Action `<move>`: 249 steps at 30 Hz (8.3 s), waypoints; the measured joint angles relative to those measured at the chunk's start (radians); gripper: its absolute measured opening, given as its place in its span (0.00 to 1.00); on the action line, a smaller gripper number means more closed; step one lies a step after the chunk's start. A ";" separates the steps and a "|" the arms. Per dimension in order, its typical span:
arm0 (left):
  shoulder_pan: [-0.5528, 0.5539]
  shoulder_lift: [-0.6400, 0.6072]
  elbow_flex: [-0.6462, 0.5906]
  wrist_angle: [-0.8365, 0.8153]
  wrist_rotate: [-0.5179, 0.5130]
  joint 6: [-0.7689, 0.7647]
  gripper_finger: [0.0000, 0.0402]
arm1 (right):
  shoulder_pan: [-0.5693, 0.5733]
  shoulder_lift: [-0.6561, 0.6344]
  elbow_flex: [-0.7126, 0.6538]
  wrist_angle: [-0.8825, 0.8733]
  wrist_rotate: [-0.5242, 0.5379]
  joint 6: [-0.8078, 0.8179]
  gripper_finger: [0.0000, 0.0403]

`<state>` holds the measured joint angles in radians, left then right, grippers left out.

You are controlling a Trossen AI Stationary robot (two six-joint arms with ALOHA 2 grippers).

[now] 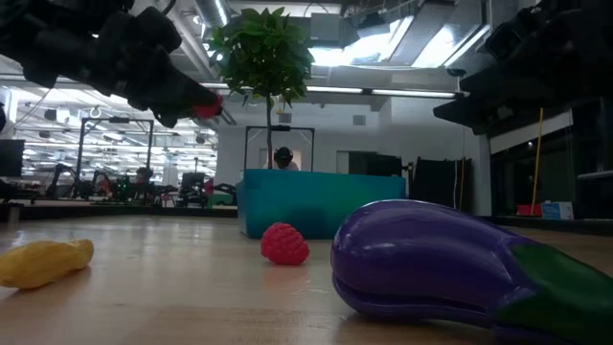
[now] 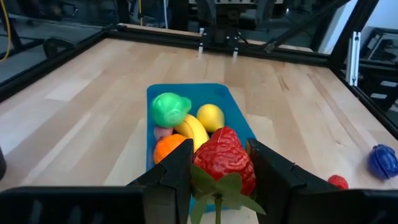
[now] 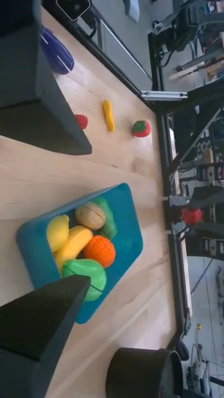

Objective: Pick and placing Produce into tupperware
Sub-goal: Put the top red strawberry into the blue bin, then put the red strawberry into the blue bin

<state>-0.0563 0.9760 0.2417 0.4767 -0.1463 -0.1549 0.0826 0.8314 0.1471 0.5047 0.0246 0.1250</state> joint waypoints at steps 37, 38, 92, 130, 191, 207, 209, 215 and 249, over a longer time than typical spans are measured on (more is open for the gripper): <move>0.020 0.721 0.996 -1.198 0.013 0.312 0.29 | -0.001 0.000 0.000 -0.031 0.000 -0.030 0.83; 0.020 0.743 1.017 -1.219 0.013 0.323 0.29 | -0.001 0.000 0.000 -0.031 0.000 -0.030 0.83; 0.039 0.935 1.234 -1.518 -0.126 0.477 0.47 | -0.001 0.000 0.000 -0.064 0.001 -0.029 0.83; -0.403 0.135 0.482 -0.686 -0.220 0.108 0.47 | -0.001 0.000 0.001 -0.016 -0.002 0.027 0.83; -0.589 0.076 0.474 -1.002 -0.313 -0.298 0.85 | -0.001 0.000 0.001 0.003 -0.002 0.131 0.83; -0.879 0.316 0.637 -1.162 -0.395 -0.787 0.85 | 0.000 0.000 0.001 0.000 -0.002 0.134 0.83; -0.906 0.369 0.689 -1.202 -0.396 -0.843 0.85 | 0.000 0.000 0.001 0.000 -0.002 0.139 0.83; -0.980 0.501 0.840 -1.331 -0.380 -1.047 0.85 | 0.012 0.000 0.001 0.000 -0.002 0.159 0.83; -0.967 0.546 0.891 -1.360 -0.235 -1.181 0.85 | 0.033 0.000 0.001 0.006 0.000 0.211 0.83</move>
<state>-1.0229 1.5219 1.1332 -0.8837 -0.3814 -1.3358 0.1154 0.8310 0.1482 0.5108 0.0246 0.3365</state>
